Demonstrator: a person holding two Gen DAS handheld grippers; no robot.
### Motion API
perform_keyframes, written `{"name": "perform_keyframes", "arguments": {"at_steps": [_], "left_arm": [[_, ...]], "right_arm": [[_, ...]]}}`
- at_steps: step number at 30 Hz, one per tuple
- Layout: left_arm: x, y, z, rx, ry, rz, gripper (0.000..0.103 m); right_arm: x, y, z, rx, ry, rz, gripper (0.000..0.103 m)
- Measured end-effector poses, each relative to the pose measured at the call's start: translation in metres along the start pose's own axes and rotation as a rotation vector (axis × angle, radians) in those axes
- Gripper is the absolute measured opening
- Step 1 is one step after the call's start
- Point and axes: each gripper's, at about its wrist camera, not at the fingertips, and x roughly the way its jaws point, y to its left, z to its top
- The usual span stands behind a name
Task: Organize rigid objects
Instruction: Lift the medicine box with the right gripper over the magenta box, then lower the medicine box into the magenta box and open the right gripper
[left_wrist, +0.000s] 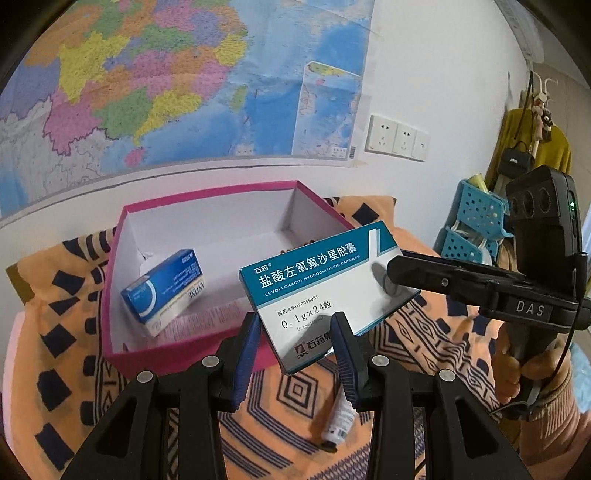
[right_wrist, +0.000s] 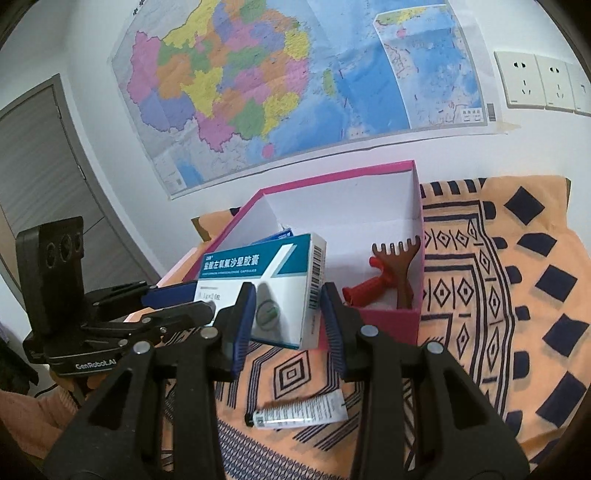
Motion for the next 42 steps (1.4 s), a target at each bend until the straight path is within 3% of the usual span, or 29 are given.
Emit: {"name": "perform_keyframes", "arguments": {"at_steps": [17, 42], "left_arm": [[0.024, 0.007, 0.023, -0.001, 0.000, 0.040, 0.039], [0.079, 0.031, 0.027, -0.111, 0.117, 0.019, 0.039]], "right_arm": [[0.019, -0.021, 0.021, 0.032, -0.007, -0.011, 0.040], [0.055, -0.037, 0.021, 0.031, 0.056, -0.125, 0.040]]}}
